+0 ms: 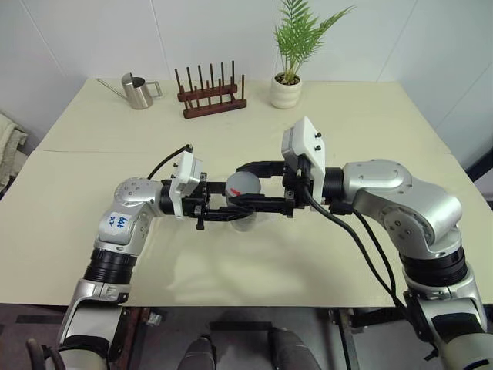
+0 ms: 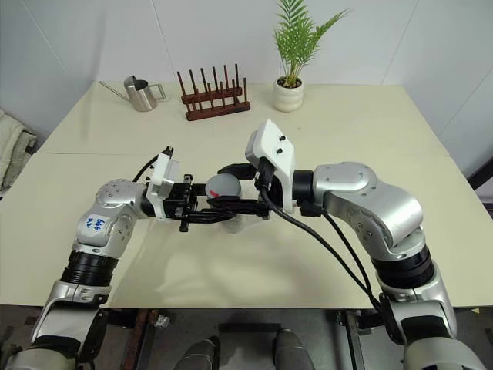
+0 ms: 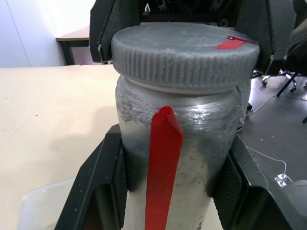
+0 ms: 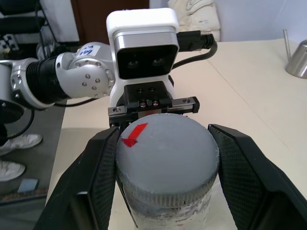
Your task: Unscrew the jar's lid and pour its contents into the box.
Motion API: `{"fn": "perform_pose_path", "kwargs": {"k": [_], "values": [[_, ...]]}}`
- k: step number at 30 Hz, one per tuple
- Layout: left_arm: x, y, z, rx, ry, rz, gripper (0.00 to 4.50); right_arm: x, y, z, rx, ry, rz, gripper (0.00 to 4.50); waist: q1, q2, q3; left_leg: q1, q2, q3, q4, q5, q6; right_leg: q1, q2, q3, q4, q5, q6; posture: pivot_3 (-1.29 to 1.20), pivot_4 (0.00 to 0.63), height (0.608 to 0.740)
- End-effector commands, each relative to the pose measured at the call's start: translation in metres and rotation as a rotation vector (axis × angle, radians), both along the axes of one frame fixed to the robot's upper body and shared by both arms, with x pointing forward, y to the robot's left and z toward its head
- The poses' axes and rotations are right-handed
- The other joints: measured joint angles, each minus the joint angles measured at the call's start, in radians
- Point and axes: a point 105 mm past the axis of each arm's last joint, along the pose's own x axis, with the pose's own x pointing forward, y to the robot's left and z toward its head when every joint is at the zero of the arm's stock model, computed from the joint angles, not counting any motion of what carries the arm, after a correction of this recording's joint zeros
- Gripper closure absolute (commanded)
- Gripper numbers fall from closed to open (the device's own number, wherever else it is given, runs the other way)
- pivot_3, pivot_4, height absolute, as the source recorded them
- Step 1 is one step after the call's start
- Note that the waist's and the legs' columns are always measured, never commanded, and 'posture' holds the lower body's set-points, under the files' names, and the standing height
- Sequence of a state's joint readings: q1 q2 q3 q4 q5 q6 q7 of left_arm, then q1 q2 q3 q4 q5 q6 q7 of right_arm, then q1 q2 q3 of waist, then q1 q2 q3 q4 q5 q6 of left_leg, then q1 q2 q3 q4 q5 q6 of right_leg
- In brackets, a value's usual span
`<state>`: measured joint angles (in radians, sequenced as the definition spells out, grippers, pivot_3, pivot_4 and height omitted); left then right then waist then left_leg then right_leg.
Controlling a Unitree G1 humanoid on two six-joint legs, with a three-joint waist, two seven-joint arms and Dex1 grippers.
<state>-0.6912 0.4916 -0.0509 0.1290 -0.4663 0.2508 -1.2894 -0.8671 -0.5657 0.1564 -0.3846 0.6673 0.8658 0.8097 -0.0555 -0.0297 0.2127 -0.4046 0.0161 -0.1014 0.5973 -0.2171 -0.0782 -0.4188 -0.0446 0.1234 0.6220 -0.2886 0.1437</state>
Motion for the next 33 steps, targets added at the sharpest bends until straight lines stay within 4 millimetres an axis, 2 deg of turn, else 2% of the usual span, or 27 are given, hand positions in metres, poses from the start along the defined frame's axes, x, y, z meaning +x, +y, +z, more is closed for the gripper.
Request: {"fn": "perform_pose_path", "kwargs": {"k": [1, 33], "values": [[-0.007, 0.004, -0.022, 0.075, 0.061, -0.031, 2.62, 0.013, -0.028, 0.052, 0.095, -0.221, -0.141, 1.89, -0.001, 0.000, 0.000, 0.000, 0.000, 0.000, 0.000, 0.000, 0.000, 0.000, 0.000, 0.000, 0.000, 0.000, 0.000, 0.00, 0.150, 0.740], [-0.015, 0.004, -0.037, 0.114, 0.101, -0.045, 2.62, 0.020, -0.033, 0.088, 0.163, -0.306, -0.171, 1.89, -0.001, 0.000, 0.000, 0.000, 0.000, 0.000, 0.000, 0.000, 0.000, 0.000, 0.000, 0.000, 0.000, 0.000, 0.000, 0.00, 0.150, 0.740]]}}
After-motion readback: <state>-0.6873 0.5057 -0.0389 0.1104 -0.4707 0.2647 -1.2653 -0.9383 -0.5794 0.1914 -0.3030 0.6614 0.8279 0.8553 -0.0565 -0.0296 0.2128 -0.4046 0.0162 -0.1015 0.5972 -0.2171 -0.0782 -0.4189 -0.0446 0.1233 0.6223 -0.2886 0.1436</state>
